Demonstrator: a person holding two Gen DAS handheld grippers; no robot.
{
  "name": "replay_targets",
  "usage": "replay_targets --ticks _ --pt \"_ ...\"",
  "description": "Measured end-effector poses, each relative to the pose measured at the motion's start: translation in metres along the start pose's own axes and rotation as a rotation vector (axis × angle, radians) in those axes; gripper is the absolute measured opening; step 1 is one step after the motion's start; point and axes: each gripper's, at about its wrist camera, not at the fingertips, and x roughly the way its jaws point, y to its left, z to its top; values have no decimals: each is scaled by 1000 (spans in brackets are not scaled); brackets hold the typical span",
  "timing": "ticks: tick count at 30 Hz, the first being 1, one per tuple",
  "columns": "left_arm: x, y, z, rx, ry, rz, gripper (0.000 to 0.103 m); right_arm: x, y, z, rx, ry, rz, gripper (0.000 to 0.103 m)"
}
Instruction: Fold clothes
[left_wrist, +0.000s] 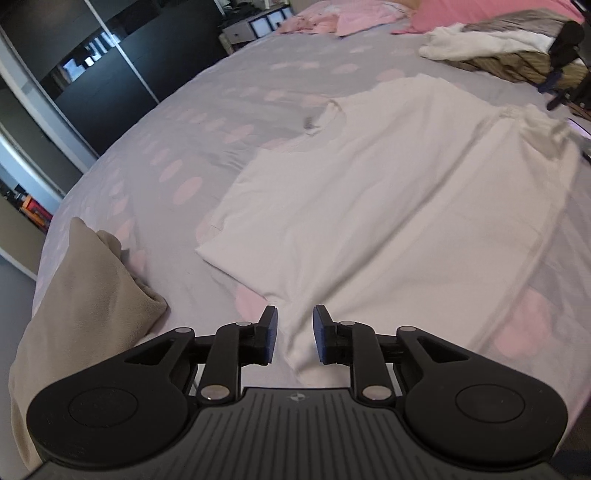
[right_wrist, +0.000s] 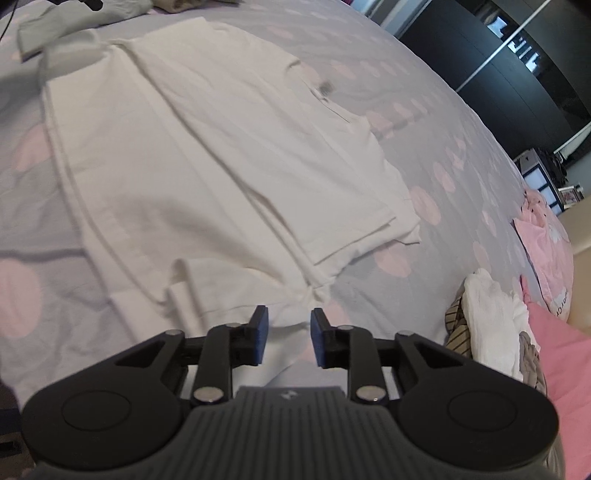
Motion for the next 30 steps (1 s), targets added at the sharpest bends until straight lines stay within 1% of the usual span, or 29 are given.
replay_targets --ticks 2,4,6,9,11,12,13,16,18,23,25,27,29,30 --pt "-6 -10 -5 25 10 -21 27 -7 7 -1 -13 -2 3 30" --pt "-10 -23 -11 65 19 -49 35 -12 12 -1 -23 -6 7 30" --pt "-12 -36 -17 111 25 -56 40 -15 16 -2 -27 -8 11 30" --pt "-12 -51 -24 147 39 -59 41 -20 20 -4 -21 -8 20 31" --pt "-10 -58 -26 144 51 -64 42 -25 21 -5 -12 -17 32 35" --pt "-9 -61 -27 142 59 -61 42 -27 22 -5 -6 -24 40 40" --pt "-6 -64 -28 141 71 -55 42 -29 23 -6 -2 -31 48 42" --pt "-3 -72 -29 152 95 -48 42 -32 29 -7 -12 -38 73 43" --pt "-1 -75 -30 151 105 -39 41 -31 35 -6 -34 -40 58 43" --pt "8 -77 -31 127 150 8 41 -18 45 -1 -65 -15 -27 40" --pt "11 -78 -35 133 166 2 41 -10 48 1 -87 9 -42 34" --pt "13 -79 -38 134 179 -3 41 -4 51 2 -106 26 -48 32" --pt "14 -79 -40 124 182 7 41 0 55 3 -123 29 -76 27" --pt "14 -79 -40 116 180 15 41 2 56 4 -129 30 -91 22"
